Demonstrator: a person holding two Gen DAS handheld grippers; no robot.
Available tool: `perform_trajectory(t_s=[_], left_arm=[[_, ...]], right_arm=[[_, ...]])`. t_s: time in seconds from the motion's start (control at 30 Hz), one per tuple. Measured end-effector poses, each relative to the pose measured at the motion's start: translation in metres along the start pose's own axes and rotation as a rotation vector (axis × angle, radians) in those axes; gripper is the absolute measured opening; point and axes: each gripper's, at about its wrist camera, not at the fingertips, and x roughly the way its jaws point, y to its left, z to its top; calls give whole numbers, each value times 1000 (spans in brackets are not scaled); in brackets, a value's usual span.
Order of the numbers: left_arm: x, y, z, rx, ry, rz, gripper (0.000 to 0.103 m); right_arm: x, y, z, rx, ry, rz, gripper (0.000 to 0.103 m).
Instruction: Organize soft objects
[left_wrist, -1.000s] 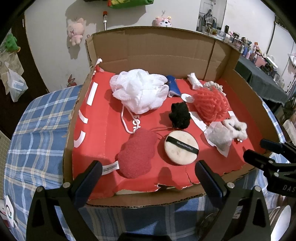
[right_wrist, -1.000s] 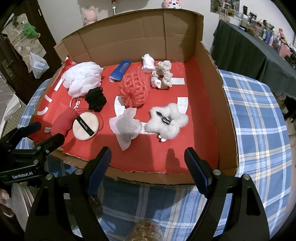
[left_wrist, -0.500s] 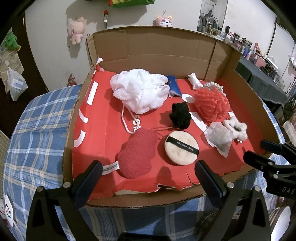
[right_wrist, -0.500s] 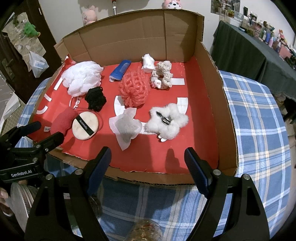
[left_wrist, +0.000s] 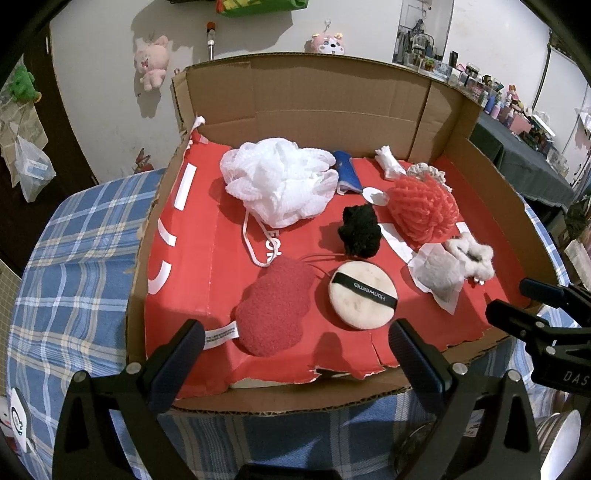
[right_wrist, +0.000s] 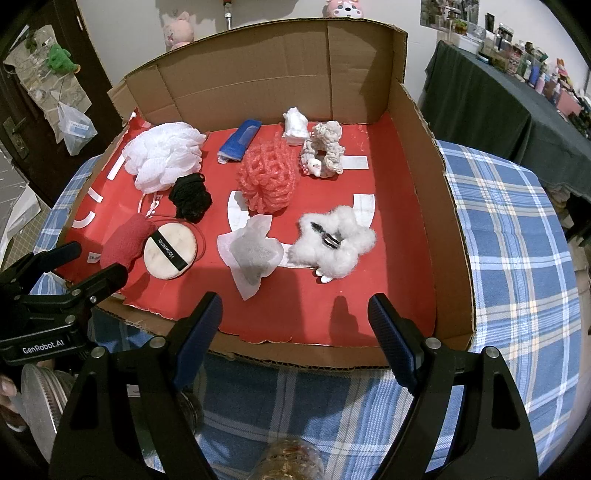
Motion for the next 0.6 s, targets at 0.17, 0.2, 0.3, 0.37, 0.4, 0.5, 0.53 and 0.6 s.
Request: perform_trajectory(t_s=[0.17,0.2,0.3,0.37,0.4,0.5,0.53,0.6], left_arm=[[0,0,0,0,0,1,102],[0,0,0,0,-1,1,102],[0,0,0,0,0,1,102],[0,0,0,1,-1,1,102],[0,0,0,0,-1,1,102],[0,-1,0,0,-1,1,102],[0,0,0,1,-1,2,102],[0,-1,0,1,-1,2,102]], right_arm=[[0,0,0,2,1,1,81],[0,0,0,3,2,2,81],[1,0,0,1,2,2,81],[1,0,0,1,2,2,81],[1,0,-1,1,2,3,81],[1,-1,-1,1,3,4,81],[1,0,-1,1,3,4,81],[1,-1,-1,2,3,5,81]])
